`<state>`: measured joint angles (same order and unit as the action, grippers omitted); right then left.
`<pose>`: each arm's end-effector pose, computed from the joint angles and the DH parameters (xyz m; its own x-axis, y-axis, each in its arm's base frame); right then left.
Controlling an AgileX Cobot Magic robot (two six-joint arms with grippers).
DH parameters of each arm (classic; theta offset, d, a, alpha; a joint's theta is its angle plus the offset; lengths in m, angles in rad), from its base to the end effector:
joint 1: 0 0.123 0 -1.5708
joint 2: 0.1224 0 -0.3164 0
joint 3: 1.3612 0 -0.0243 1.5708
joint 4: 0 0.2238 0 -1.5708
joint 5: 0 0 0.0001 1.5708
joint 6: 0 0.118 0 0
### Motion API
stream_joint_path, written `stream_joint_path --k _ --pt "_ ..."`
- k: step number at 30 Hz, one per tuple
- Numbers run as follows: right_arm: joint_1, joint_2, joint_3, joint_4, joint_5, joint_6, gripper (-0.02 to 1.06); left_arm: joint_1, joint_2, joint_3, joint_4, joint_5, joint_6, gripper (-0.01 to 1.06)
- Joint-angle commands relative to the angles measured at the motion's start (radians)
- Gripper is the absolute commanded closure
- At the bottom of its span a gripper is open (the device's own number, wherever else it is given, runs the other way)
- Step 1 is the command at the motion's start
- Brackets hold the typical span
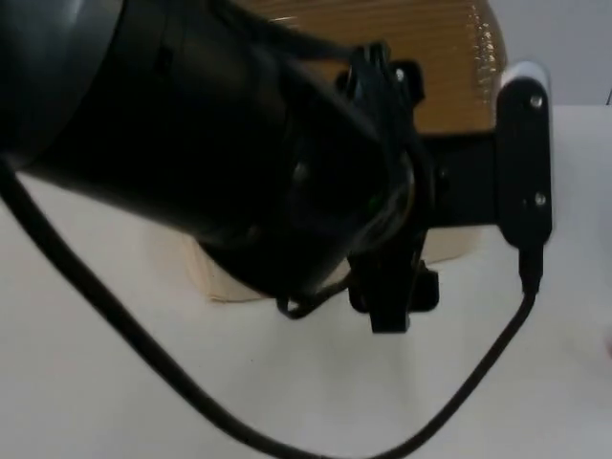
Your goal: Open the box lid with the left hand, place the block into the box with the right hand, then close the box lid with the left hand.
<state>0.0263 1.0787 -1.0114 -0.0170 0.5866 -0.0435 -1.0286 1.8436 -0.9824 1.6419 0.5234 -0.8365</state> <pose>0.2084 0.0044 0.3833 -0.5347 -0.0717 -0.8420 -0.0492 0.9973 -0.0537 0.2439 -0.2907 0.2075 0.1653 0.9497 -0.2659 0.6292 0.1061 0.7700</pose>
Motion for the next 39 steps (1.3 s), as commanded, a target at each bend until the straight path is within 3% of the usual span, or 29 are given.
stream_joint_path --k 1,11,19,31,33,36,37,39 --pt "-0.005 -0.001 -0.008 -0.007 -0.008 -0.005 -0.01 -0.007 -0.009 0.011 0.037 -0.023 -0.069 0.0" --pt "-0.005 -0.001 -0.008 -0.007 -0.008 -0.003 -0.01 0.024 -0.004 0.009 0.103 -0.032 -0.088 0.0" --pt "-0.005 -0.001 -0.008 -0.007 -0.008 -0.003 -0.01 0.115 0.005 0.009 0.103 -0.032 -0.088 0.0" --pt "-0.005 -0.001 -0.008 -0.007 -0.008 -0.003 -0.01 0.123 0.005 -0.015 0.103 -0.066 -0.094 0.04" --pt "-0.005 -0.001 -0.008 -0.007 -0.008 -0.003 -0.01 0.123 0.005 -0.025 0.103 -0.085 -0.094 0.13" --pt "-0.005 -0.001 -0.008 -0.007 -0.008 -0.003 -0.01 0.123 0.005 -0.028 0.103 -0.117 -0.094 0.37" --pt "-0.005 -0.001 -0.008 -0.007 -0.008 -0.003 -0.01 0.123 0.005 -0.028 0.103 -0.117 -0.094 0.37" --pt "-0.005 -0.001 -0.008 -0.007 -0.008 -0.003 -0.01 0.123 0.005 -0.028 0.103 -0.122 -0.094 0.55"
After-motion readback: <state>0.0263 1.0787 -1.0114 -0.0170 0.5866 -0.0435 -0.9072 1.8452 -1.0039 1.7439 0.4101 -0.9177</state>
